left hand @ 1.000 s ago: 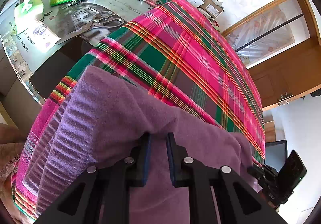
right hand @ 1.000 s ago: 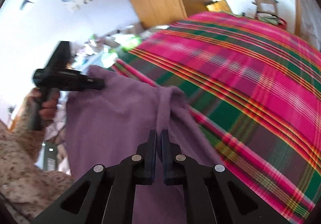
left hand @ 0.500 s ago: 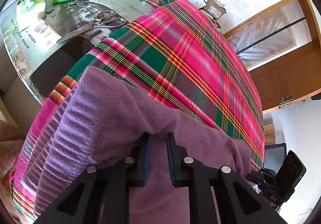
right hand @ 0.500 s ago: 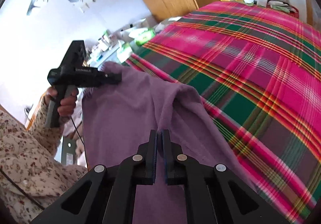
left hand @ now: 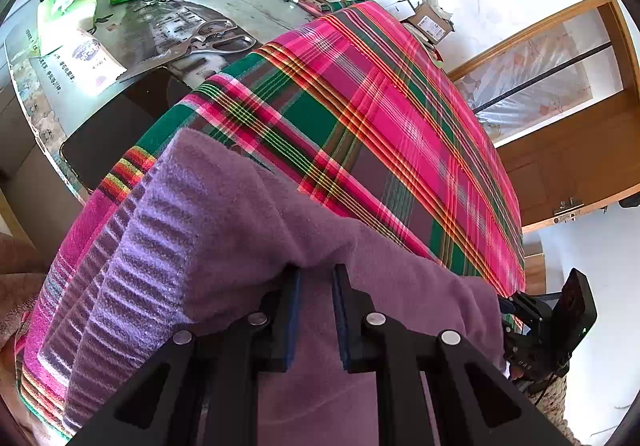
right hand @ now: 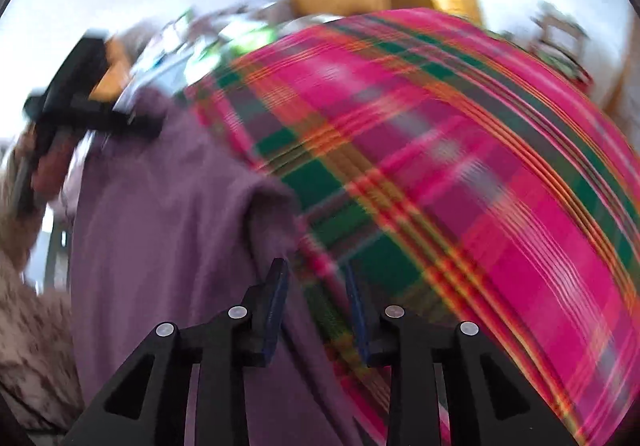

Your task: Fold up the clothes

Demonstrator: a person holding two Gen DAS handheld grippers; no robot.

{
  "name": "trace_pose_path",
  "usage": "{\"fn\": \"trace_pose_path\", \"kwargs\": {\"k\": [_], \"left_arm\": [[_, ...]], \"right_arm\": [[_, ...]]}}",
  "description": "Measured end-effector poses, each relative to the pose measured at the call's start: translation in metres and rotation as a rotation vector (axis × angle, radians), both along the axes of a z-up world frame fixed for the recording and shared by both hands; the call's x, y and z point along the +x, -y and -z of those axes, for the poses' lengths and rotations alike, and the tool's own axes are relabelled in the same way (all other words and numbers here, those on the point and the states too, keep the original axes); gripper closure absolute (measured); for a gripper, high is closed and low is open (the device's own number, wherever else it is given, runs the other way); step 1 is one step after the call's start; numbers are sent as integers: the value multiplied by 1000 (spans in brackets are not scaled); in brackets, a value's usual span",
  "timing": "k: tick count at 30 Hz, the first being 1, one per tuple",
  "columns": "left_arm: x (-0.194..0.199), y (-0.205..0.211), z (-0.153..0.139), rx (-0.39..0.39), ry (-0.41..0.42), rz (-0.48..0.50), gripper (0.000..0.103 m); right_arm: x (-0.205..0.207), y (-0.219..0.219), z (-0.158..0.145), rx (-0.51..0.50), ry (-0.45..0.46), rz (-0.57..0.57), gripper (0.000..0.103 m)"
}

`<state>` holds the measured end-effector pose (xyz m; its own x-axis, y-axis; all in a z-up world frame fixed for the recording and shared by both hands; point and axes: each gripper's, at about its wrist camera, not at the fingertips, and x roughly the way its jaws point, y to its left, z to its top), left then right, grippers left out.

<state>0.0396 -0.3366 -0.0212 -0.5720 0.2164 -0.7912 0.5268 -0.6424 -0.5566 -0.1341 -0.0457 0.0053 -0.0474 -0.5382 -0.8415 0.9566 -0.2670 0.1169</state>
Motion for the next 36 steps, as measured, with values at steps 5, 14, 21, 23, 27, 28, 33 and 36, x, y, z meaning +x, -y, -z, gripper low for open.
{"fn": "trace_pose_path", "kwargs": {"k": [5,14,21,23,27,28,33,36], "left_arm": [[2,1,1,16,-11,-8,87],[3,6,4,48,-25,-10,87],[4,10,6,66,-31,-13,87],[5,11,7,71,-30,-18,93],[7,14,9,85,-34,-29,94],[7,14,9,85,-33,-29,94],[6,12,9,78,-27,-29,94],[6,12,9,80,-29,-31,94]], "right_arm": [[4,18,-3,-12,20,-108,71],[3,44,8,10,-37,-140,71],[-15,44,9,-21,-5,-107,83],[-14,43,7,-18,-26,-96,83],[-25,37,5,9,-145,-12,100],[-36,35,6,8,-124,22,100],[-45,22,-2,-39,-26,19,98],[-34,15,-9,-68,23,-58,97]]}}
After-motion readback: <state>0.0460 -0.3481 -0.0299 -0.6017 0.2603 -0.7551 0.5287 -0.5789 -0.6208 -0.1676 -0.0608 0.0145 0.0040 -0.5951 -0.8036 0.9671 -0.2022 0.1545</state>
